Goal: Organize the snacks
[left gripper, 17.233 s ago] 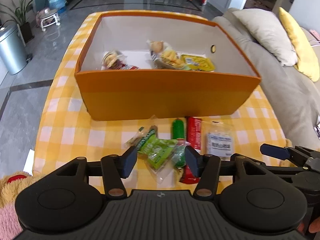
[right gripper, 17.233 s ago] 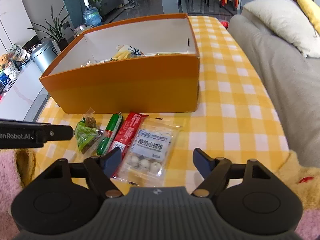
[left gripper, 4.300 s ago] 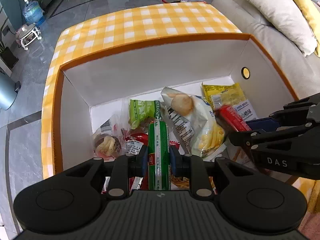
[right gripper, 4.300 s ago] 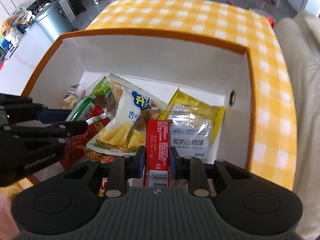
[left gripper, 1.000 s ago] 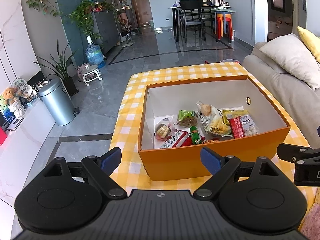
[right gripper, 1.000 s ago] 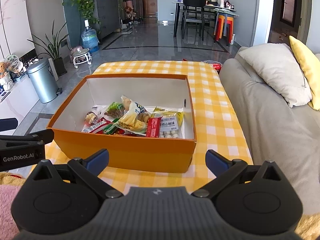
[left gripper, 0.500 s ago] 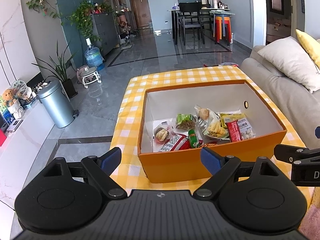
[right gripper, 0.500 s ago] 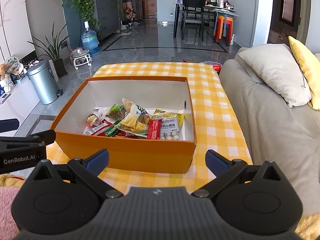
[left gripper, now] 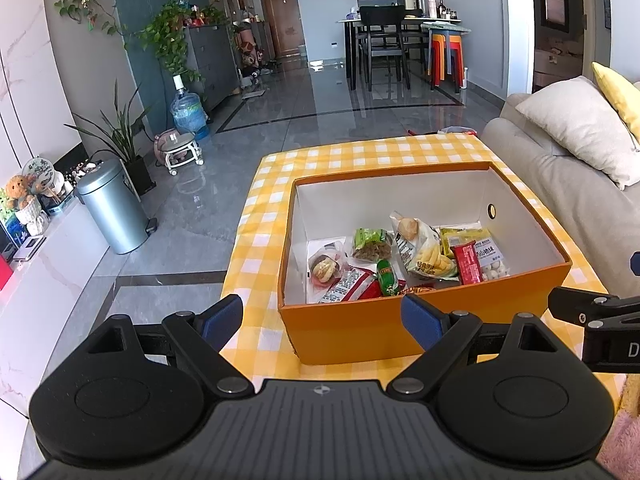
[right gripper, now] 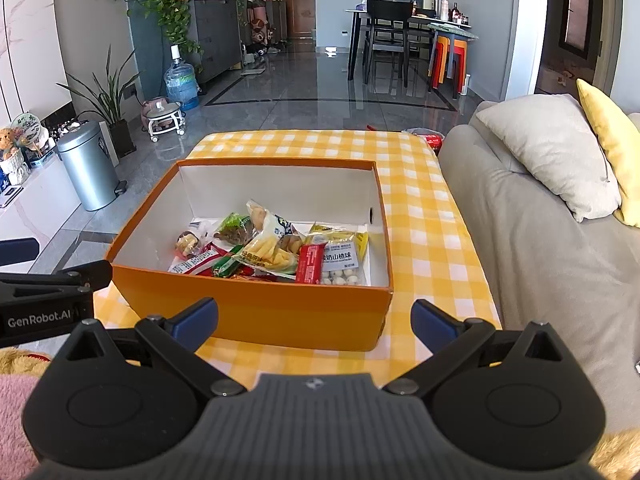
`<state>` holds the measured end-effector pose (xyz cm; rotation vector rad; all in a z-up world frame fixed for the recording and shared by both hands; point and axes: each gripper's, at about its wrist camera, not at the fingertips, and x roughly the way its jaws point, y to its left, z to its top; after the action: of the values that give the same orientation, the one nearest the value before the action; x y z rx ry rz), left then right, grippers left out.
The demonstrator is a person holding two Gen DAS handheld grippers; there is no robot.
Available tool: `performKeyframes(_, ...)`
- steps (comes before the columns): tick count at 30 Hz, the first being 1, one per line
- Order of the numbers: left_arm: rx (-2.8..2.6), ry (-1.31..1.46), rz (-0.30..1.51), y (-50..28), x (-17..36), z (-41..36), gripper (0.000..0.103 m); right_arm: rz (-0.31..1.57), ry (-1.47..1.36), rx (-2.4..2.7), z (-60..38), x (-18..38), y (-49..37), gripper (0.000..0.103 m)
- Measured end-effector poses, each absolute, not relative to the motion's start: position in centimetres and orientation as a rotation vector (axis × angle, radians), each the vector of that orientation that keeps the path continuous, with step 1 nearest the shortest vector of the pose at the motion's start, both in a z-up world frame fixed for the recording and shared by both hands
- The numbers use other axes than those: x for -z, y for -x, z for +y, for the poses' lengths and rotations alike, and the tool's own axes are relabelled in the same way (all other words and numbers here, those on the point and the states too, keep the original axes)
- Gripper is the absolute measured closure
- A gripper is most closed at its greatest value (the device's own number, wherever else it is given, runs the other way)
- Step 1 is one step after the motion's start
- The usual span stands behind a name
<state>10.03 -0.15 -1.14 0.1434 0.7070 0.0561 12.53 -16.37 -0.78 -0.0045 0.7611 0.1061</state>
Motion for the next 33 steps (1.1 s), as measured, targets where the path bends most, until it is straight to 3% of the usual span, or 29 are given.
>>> performKeyframes(33,-0.067,-0.128,0.711,-9.85,1.29,0.03,0.000,0.744,0.005,-0.103,-16.38,0.18,-11.96,0.004)
